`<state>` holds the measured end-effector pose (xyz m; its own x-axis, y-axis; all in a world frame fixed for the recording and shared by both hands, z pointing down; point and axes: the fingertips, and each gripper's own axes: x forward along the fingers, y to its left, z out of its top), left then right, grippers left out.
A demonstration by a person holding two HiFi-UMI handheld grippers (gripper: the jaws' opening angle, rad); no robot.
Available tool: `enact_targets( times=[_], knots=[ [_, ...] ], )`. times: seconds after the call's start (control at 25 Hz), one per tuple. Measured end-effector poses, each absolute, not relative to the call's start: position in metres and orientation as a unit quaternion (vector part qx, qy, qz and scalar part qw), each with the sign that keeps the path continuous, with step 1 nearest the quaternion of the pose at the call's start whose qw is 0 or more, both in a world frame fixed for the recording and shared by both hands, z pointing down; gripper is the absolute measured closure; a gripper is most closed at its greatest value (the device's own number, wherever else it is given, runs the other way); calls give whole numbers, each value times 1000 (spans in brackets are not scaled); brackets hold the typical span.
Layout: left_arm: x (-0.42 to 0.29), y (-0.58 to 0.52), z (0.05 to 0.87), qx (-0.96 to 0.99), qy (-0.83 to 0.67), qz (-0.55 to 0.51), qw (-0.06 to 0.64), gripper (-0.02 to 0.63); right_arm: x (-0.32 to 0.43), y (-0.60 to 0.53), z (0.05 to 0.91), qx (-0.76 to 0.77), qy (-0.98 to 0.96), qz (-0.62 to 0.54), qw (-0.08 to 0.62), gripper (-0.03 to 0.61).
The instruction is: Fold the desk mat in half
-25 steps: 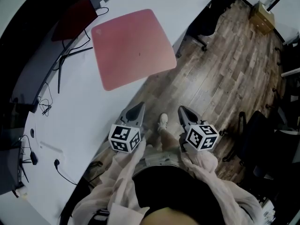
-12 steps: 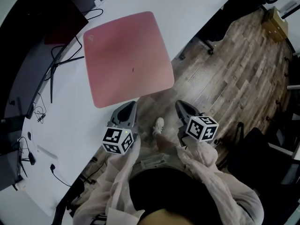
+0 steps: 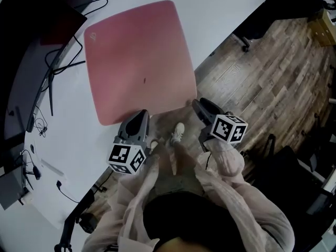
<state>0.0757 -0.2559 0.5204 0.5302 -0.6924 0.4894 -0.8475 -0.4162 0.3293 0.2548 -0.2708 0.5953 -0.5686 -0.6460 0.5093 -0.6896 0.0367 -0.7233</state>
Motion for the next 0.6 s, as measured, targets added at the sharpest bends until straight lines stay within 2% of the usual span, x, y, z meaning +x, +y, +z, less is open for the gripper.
enact_targets(
  times=[0.16, 0.28, 0.32, 0.44, 0.6],
  knots=[
    [70, -268, 529, 820, -475, 143, 285, 586, 249, -283, 618, 437, -706, 557, 7, 327],
    [65, -268, 536, 815, -478, 146, 294, 586, 239, -288, 625, 412, -695, 589, -28, 319],
    [64, -267, 538, 814, -477, 147, 296, 586, 237, -290, 625, 405, -693, 595, -40, 322],
    [61, -268, 541, 817, -472, 148, 295, 586, 234, -294, 621, 409, -692, 591, -64, 388],
    [54, -263, 540, 824, -460, 145, 295, 586, 242, -291, 610, 454, -687, 564, -66, 430]
  ],
)
